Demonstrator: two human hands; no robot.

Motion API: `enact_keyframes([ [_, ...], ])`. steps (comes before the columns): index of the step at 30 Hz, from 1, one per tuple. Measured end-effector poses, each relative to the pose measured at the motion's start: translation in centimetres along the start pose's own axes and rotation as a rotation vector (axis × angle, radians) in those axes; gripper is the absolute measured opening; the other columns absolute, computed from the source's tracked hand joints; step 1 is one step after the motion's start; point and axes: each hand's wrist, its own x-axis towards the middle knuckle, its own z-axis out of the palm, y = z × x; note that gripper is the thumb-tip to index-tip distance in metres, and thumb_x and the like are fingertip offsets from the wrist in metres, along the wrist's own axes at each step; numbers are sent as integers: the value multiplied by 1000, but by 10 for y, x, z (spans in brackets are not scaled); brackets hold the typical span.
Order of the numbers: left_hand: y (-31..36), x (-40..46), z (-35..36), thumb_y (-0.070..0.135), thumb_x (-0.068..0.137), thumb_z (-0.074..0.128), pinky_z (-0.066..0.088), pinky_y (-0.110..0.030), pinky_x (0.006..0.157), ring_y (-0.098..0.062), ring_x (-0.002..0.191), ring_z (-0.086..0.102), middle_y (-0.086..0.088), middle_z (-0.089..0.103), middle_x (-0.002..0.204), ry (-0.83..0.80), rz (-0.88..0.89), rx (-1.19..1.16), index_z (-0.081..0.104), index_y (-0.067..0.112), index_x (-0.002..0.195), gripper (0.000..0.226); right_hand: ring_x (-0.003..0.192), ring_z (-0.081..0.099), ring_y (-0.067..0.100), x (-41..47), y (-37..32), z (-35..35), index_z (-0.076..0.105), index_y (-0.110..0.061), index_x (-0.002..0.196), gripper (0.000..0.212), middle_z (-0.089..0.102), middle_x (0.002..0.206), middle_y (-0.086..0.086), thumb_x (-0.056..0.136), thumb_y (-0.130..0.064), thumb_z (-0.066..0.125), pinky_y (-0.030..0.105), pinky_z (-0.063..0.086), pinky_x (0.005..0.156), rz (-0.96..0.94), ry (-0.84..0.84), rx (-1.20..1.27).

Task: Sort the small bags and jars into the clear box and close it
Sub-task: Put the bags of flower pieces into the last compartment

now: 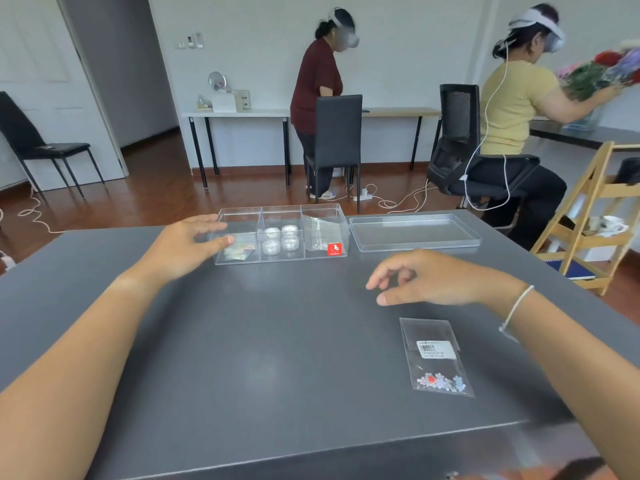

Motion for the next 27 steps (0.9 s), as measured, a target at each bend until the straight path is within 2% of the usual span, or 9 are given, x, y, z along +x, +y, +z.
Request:
enact_keyframes([
  [3, 1, -4, 1, 36, 80, 64, 18, -19, 101, -10, 129, 37, 5, 43, 143, -2, 3, 1, 60, 23, 119, 41, 65, 48, 4, -17, 9, 1, 65, -38, 92, 19, 57, 97, -16, 74, -34, 70, 4, 36, 60, 32, -57, -20],
  [5, 3, -7, 2, 35, 81, 63, 22, -19, 98, -7, 119, 41, 7, 42, 143, 5, -5, -21, 58, 25, 121, 41, 71, 45, 8, -25, 13, 1, 64, -39, 94, 22, 54, 99, -17, 73, -35, 71, 6, 36, 63, 43, -51, -11],
  [9, 5, -14, 5, 33, 83, 62, 30, -23, 94, -12, 103, 49, 11, 39, 144, 23, -31, -58, 54, 29, 124, 41, 77, 41, 9, -35, 17, 6, 62, -42, 91, 24, 48, 97, -18, 71, -33, 73, 11, 36, 71, 36, -71, 8],
  [15, 7, -20, 7, 32, 84, 60, 33, -25, 96, -12, 103, 51, 14, 37, 145, 41, -50, -104, 52, 32, 126, 42, 71, 38, 10, -37, 16, 10, 62, -41, 82, 20, 49, 87, -13, 73, -27, 73, 16, 34, 65, 28, -36, 56],
  [20, 8, -22, 9, 29, 86, 59, 31, -22, 95, -12, 102, 51, 12, 36, 146, 53, -54, -118, 50, 31, 128, 43, 61, 38, 6, -37, 16, 12, 62, -35, 81, 16, 50, 81, -9, 76, -22, 70, 7, 33, 53, 16, -8, 86],
  [25, 8, -23, 8, 28, 87, 57, 29, -21, 94, -11, 101, 49, 11, 35, 147, 50, -47, -99, 48, 29, 130, 44, 59, 41, 4, -34, 15, 16, 60, -29, 94, 21, 50, 78, -10, 77, -20, 69, 6, 35, 55, 40, 45, 100],
  [27, 8, -24, 8, 28, 87, 57, 28, -21, 95, -10, 101, 49, 11, 35, 147, 49, -47, -98, 48, 29, 131, 44, 58, 42, 4, -33, 15, 17, 59, -30, 95, 23, 51, 76, -10, 78, -18, 68, 11, 37, 57, 49, 53, 108],
])
